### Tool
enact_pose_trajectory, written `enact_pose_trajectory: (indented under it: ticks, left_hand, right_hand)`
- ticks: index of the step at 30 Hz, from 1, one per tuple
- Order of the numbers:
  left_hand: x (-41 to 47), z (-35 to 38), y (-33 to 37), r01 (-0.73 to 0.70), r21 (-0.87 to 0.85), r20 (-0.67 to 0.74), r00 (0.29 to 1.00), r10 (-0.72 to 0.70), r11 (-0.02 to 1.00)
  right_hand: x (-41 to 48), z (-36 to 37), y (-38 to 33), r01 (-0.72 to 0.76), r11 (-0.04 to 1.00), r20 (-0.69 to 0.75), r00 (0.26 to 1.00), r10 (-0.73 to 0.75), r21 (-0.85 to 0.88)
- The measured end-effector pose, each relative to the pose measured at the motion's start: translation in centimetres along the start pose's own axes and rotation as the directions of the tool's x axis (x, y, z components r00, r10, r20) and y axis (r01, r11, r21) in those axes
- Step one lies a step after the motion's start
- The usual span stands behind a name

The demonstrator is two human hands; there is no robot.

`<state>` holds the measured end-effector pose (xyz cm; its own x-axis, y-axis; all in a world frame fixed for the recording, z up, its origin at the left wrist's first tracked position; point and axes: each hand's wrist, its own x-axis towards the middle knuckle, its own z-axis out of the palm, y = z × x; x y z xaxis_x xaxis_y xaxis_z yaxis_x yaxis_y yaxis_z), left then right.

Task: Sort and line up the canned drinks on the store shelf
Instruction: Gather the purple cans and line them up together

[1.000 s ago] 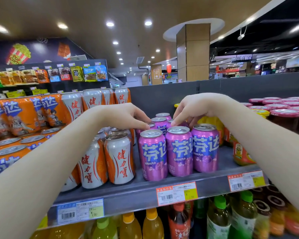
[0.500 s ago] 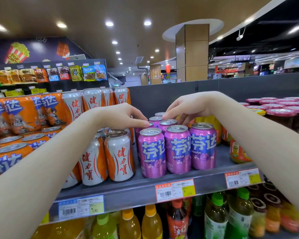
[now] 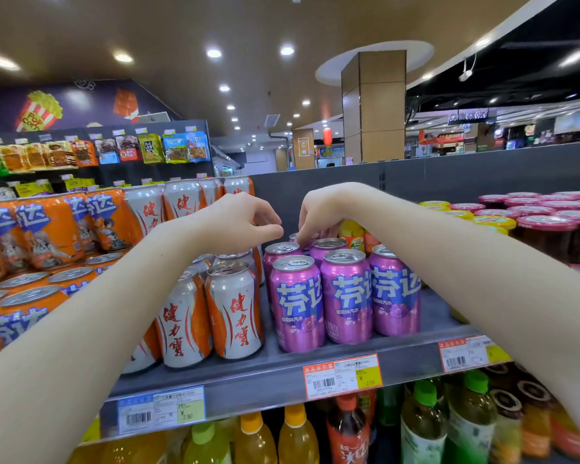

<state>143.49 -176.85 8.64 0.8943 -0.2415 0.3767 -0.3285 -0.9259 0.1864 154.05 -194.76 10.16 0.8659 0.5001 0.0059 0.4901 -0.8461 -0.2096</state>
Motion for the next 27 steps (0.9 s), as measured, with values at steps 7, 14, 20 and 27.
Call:
enact_pose_trajectory:
  ticks: [7, 14, 20, 27]
  left_hand:
    - [-0.5, -0.3, -0.5, 0.023, 0.009, -0.042, 0.999, -0.022, 1.000]
    - [0.3, 0.7, 0.2, 0.018, 0.010, -0.028, 0.999, -0.018, 1.000]
    - [1.4, 1.6, 1.0, 0.005, 0.025, -0.019, 1.000, -0.005, 1.000]
    - [3.7, 1.0, 2.1, 0.007, 0.132, -0.002, 1.000, -0.007, 0.991]
  right_hand:
    - [-0.3, -0.6, 1.9, 0.035, 0.994, -0.025, 0.999, -0.033, 0.103]
    - [-1.9, -2.8, 4.6, -0.006, 0.961, -0.150, 0.987, 0.049, 0.276]
    - [-2.9, -4.4, 6.3, -0.035, 0.948, -0.173, 0.980, 0.094, 0.317]
    - [-5.2, -5.7, 9.0, -0.063, 0.930, -0.188, 0.972, 0.139, 0.363]
